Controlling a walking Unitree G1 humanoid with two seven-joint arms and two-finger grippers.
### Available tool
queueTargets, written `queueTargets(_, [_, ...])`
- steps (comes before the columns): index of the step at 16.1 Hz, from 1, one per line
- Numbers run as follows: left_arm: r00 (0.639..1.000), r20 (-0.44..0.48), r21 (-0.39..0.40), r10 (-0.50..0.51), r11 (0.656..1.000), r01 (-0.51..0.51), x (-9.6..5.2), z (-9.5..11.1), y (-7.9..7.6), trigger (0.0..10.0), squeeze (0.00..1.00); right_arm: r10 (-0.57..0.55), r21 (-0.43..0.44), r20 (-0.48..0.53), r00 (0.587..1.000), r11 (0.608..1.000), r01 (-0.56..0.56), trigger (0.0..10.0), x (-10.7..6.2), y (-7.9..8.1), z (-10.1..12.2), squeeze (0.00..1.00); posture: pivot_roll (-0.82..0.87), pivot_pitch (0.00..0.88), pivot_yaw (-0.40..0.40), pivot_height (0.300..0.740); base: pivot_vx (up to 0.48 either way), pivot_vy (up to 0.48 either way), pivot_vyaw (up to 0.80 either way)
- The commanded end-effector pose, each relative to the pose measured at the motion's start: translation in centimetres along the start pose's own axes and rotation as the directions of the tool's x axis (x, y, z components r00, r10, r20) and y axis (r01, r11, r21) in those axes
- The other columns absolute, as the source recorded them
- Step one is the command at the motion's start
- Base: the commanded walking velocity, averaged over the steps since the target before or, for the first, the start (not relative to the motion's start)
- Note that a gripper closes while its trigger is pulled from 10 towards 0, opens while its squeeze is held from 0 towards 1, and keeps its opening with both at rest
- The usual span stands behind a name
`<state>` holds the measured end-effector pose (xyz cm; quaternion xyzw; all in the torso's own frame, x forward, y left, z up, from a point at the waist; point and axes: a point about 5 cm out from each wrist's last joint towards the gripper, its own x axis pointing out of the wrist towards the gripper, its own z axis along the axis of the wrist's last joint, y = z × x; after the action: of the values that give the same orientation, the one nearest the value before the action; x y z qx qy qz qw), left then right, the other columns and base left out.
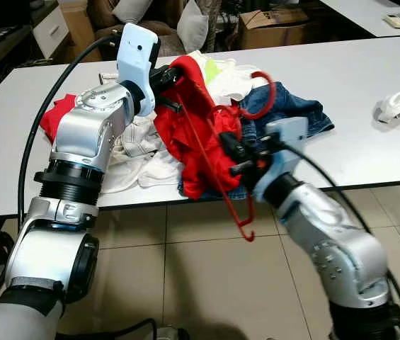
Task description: Hang hanger
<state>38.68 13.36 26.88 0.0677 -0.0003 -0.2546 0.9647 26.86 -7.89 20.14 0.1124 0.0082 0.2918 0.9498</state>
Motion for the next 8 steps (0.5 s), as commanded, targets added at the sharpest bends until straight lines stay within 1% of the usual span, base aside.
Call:
queueTargets(1, [0.999, -0.024, 0.004, 0.026, 1.0, -0.026, -0.3, -0.7, 0.5, 0.0, 0.0, 0.014, -0.022, 0.021, 1.0, 1.0, -0.014, 10.0, 0.2, 0.8, 0.8, 0.0, -0.16, 0.0, 0.1, 0.74, 0.0, 0.0, 0.0])
queueTargets(2, [0.999, -0.025, 0.005, 0.034, 0.999, -0.034, -0.3, -0.8, 0.7, 0.0, 0.0, -0.003, -0.022, -0.004, 1.0, 1.0, 0.003, 10.0, 0.3, 1.1, 0.6, 0.0, -0.16, 0.0, 0.1, 0.74, 0.0, 0.0, 0.0])
queueTargets(3, [0.999, -0.033, 0.025, 0.038, 0.999, -0.037, -0.3, -1.1, 0.7, 0.0, 0.0, -0.063, -0.013, -0.069, 0.996, 0.998, 0.062, 10.0, 0.2, 1.0, -0.4, 0.0, -0.17, 0.0, 0.1, 0.74, 0.0, 0.0, 0.0])
queueTargets(4, [0.999, -0.038, 0.035, 0.038, 0.999, -0.036, -0.3, -1.2, 0.7, 0.0, 0.0, -0.102, -0.009, -0.105, 0.989, 0.995, 0.102, 10.0, 0.2, 0.7, -1.1, 0.0, -0.17, 0.0, 0.1, 0.74, 0.0, 0.0, 0.0])
queueTargets(5, [0.998, -0.05, 0.069, 0.037, 0.997, -0.033, -0.3, -1.6, 0.6, 0.0, 0.0, -0.184, -0.016, -0.143, 0.972, 0.983, 0.184, 10.0, -0.1, -0.2, -2.1, 0.0, -0.17, 0.0, 0.105, 0.74, 0.0, 0.0, 0.0])
queueTargets(6, [0.997, -0.067, 0.119, 0.04, 0.992, -0.032, -0.5, -2.3, 0.5, 0.0, 0.0, -0.232, -0.027, -0.122, 0.965, 0.973, 0.23, 10.0, -0.3, -0.6, -1.9, 0.0, -0.17, 0.0, 0.112, 0.74, 0.0, 0.0, 0.0])
queueTargets(8, [0.997, -0.072, 0.132, 0.036, 0.991, -0.027, -0.7, -2.8, 0.4, 0.0, 0.0, -0.259, -0.061, -0.09, 0.962, 0.965, 0.254, 10.0, -0.3, -0.7, -1.5, 0.0, -0.17, 0.0, 0.111, 0.74, 0.0, 0.0, 0.0])
